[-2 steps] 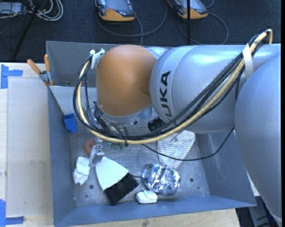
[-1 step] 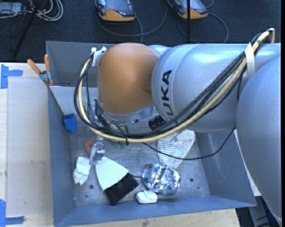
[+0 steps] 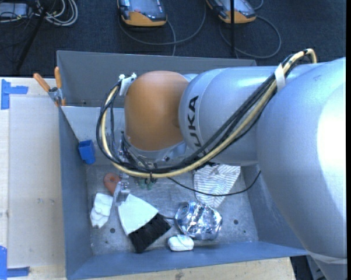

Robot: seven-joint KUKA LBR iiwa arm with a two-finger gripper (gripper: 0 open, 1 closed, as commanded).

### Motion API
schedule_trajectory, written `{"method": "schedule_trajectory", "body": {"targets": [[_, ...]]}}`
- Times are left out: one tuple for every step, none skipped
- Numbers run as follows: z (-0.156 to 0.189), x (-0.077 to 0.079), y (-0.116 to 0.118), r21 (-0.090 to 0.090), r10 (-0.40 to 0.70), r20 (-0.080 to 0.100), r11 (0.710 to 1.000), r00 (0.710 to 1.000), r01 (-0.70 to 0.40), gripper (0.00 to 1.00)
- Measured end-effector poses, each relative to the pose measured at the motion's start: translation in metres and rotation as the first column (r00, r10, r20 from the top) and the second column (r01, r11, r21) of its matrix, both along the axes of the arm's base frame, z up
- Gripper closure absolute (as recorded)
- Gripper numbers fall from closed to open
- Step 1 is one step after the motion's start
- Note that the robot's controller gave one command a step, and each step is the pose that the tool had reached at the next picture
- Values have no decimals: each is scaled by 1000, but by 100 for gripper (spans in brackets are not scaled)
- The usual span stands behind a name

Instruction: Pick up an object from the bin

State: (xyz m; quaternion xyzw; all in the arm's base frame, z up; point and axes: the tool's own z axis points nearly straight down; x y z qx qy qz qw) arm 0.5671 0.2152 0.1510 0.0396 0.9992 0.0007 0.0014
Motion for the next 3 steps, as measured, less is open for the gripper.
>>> {"method": "schedule_trajectory", "body": {"targets": [[-77,20,-25,5,-79,0,997,997,79,0],[-76,18,-25,4,-76,2,997,997,76,0],[-76,20,-24,1,-79,-4,997,997,79,0]]}}
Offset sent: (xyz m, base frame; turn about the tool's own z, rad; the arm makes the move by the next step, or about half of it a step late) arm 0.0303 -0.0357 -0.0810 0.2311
